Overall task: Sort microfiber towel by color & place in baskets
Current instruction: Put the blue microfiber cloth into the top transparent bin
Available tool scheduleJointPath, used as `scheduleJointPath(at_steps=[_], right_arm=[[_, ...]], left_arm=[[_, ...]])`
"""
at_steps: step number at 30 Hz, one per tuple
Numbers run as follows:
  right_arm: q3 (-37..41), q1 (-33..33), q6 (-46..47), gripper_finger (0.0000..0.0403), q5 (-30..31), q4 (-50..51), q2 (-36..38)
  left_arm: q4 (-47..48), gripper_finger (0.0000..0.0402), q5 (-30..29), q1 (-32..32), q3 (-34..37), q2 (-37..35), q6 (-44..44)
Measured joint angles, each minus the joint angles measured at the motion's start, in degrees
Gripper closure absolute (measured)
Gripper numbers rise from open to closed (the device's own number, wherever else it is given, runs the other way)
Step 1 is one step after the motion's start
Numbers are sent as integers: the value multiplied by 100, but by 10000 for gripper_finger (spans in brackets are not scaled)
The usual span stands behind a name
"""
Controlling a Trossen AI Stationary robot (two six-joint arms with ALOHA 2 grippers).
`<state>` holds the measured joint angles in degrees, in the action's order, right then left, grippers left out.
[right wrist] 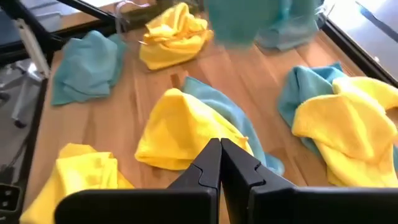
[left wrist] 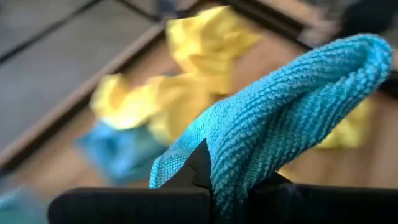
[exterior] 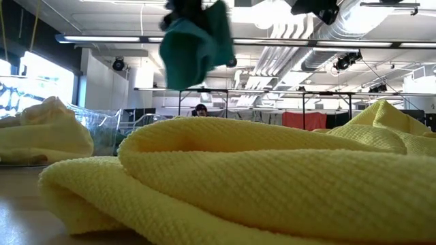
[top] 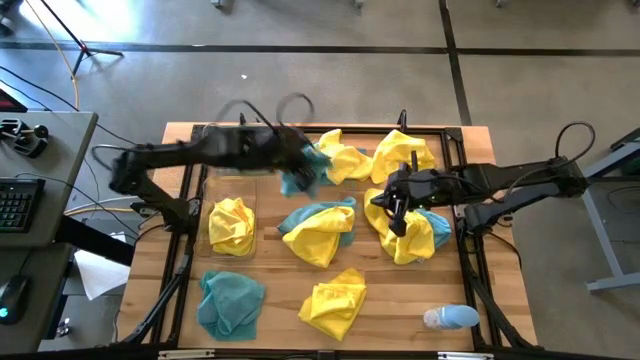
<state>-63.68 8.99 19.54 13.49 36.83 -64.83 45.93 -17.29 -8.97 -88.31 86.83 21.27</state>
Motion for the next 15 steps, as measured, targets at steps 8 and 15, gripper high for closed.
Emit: scheduleJointPath(at_steps=[8,15], right_arm=[[0,0,581,402,480,178,-424],[0,-2,1087,402,1500,172,-789]], left_arm=[[579,400,-538,-1593,612,-1261,-668],[-1106,401,-90,-2911,2215,-1799,-1313]])
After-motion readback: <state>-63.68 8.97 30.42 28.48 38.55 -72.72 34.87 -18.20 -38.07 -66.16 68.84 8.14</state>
